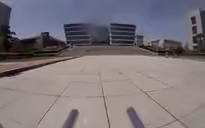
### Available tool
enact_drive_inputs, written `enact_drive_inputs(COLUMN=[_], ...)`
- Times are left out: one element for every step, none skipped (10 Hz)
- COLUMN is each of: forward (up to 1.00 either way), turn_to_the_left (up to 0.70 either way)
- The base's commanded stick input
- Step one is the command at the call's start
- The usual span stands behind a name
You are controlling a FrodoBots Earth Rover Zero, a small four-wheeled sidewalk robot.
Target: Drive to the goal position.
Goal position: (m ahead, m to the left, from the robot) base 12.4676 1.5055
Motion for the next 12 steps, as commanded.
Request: enact_drive_inputs(forward=[0.7,0.7,0.7,0.7,0.7,0.7,0.7,0.7,0.7,0.7,0.7,0.7], turn_to_the_left=[0.0,0.0,0.0,0.0,0.0,0.0,0.0,0.0,-0.02,-0.18,-0.32,-0.31])
